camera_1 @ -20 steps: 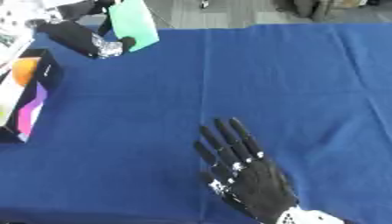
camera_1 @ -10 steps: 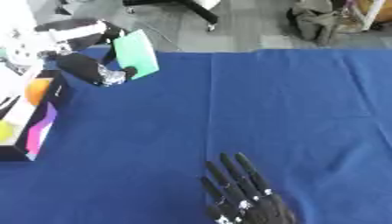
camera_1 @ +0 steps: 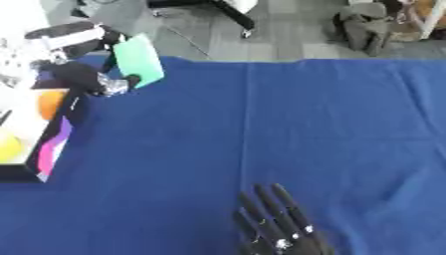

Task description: Pick up the objects with one hand, pass them to the other hand, and then place them into the box on the other side of the table.

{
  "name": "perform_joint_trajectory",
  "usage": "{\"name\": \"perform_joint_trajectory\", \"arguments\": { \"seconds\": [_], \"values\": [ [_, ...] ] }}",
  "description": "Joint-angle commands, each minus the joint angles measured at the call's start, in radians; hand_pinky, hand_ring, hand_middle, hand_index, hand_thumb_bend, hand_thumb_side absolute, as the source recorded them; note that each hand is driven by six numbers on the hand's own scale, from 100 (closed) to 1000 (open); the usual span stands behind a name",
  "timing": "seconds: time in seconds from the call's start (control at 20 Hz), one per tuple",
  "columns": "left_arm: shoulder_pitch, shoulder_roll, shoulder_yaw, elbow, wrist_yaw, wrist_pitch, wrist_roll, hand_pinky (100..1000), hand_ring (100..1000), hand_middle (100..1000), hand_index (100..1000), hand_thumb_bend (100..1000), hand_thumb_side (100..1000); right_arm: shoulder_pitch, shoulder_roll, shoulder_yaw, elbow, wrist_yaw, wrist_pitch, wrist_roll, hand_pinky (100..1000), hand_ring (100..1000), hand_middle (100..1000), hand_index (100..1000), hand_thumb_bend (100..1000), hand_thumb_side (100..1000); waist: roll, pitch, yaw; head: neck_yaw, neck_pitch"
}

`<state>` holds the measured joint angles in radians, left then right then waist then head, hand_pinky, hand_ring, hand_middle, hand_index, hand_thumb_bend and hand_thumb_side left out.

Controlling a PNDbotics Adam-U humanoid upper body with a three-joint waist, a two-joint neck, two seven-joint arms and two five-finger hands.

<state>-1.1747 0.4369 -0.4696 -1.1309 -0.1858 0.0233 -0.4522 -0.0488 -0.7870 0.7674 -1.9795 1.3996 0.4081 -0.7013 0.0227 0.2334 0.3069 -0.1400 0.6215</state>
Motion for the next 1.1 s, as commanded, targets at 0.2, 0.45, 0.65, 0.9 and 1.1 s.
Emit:
{"name": "perform_joint_trajectory", "arguments": {
  "seconds": [0.2,0.45,0.65,0.9,1.1],
  "values": [
    [0.003,0.078,0.045,0.013,-0.014,0.001,0.03,907,1000,234,304,100,248,0.01,-0.006,0.003,-0.021,0.013,0.208,-0.206,972,1000,935,876,481,286,-0.007,-0.015,0.003,0.033,0.002],
    [0.02,0.111,0.089,0.054,-0.029,0.01,0.061,905,1000,234,305,100,249,0.026,-0.001,0.008,-0.021,0.019,0.209,-0.206,968,997,924,871,489,281,-0.017,-0.015,0.0,0.056,0.004],
    [0.038,0.137,0.111,0.085,-0.059,0.001,0.082,902,1000,236,304,100,248,0.044,0.004,0.015,-0.021,0.032,0.212,-0.206,963,981,914,866,497,276,-0.027,-0.014,-0.006,0.074,0.004],
    [0.062,0.177,0.133,0.108,-0.087,-0.008,0.103,899,1000,237,305,100,248,0.081,0.005,0.031,-0.021,0.072,0.224,-0.206,961,975,909,860,499,277,-0.041,-0.014,-0.019,0.1,0.002],
    [0.074,0.202,0.161,0.132,-0.116,0.005,0.129,892,1000,244,312,100,248,0.09,0.012,0.037,-0.021,0.086,0.237,-0.206,962,971,906,859,504,277,-0.048,-0.009,-0.025,0.102,-0.004]
  ]
}}
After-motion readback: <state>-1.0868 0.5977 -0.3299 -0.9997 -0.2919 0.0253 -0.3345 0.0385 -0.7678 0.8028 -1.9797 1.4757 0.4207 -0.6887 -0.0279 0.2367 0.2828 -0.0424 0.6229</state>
